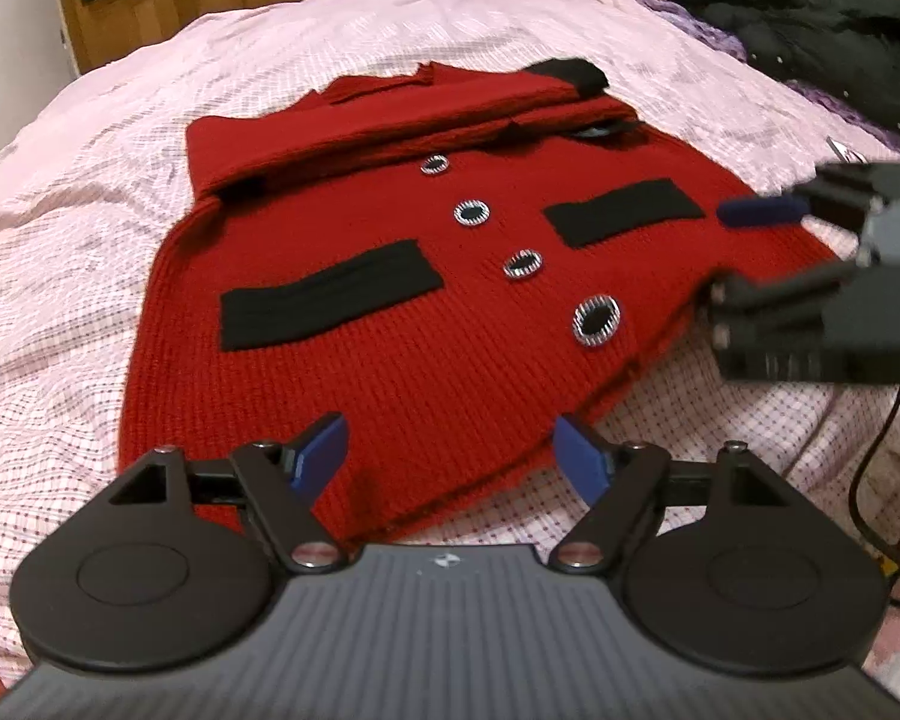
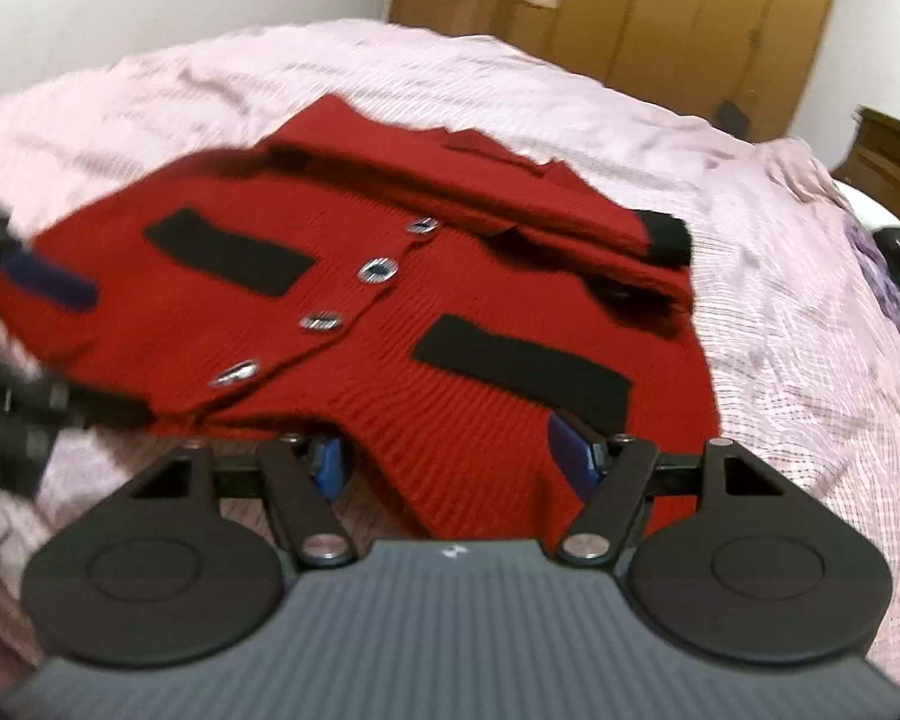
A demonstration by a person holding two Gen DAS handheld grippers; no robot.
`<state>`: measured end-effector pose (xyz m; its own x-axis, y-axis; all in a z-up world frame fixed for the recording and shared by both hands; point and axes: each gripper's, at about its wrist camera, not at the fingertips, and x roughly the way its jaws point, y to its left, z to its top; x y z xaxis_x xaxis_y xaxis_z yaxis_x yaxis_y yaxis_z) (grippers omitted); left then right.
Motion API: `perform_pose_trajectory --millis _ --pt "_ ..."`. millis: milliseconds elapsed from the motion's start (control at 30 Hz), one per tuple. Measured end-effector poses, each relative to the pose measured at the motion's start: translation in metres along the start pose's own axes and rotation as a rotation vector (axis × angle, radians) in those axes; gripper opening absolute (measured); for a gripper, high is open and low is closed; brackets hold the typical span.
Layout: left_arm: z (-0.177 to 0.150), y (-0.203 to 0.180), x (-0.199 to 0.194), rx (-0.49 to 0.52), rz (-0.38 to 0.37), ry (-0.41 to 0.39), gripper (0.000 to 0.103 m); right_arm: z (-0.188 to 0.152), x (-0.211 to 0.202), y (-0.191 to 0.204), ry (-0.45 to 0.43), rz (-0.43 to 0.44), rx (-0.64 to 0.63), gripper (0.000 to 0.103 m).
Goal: Fold small clothes
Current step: 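Move both grippers down to the cardigan hem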
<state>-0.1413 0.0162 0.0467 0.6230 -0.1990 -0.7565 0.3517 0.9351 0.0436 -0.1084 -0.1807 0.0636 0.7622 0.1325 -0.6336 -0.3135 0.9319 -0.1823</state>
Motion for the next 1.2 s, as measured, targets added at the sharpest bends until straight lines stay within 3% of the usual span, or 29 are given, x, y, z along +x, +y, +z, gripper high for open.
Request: perform_pose_trajectory --millis 100,233,367,600,733,833,1000,1200 --pt "-0.003 -0.004 0.004 0.038 0.011 0.016 0.081 0.0 0.001 -0.003 0.0 -0.009 0.013 0.069" --pt "-0.006 -0.005 0.015 0.113 0.097 0.036 0.081 -0.001 0.003 -0.008 0.014 -0.012 0.046 0.069" --pt "-0.009 0.004 0.02 0.126 0.139 0.051 0.081 -0.001 0.001 -0.021 0.01 -0.031 0.111 0.069" --pt "-0.007 -0.004 0.007 0.123 0.017 -0.014 0.081 0.001 0.003 -0.033 0.018 0.008 0.198 0.069" --pt "-0.005 -0.017 0.013 0.17 0.041 -0.04 0.081 0.002 0.003 -0.038 0.019 0.019 0.235 0.069" --pt "-0.003 -0.021 0.024 0.191 0.11 -0.039 0.081 0.002 0.001 -0.042 0.019 0.017 0.252 0.069" --pt "-0.002 -0.005 0.026 0.168 0.306 -0.053 0.081 -0.003 0.0 -0.048 0.026 -0.004 0.251 0.069" --pt "-0.001 0.033 0.023 0.099 0.369 -0.052 0.081 -0.015 0.009 -0.052 0.081 -0.02 0.241 0.069"
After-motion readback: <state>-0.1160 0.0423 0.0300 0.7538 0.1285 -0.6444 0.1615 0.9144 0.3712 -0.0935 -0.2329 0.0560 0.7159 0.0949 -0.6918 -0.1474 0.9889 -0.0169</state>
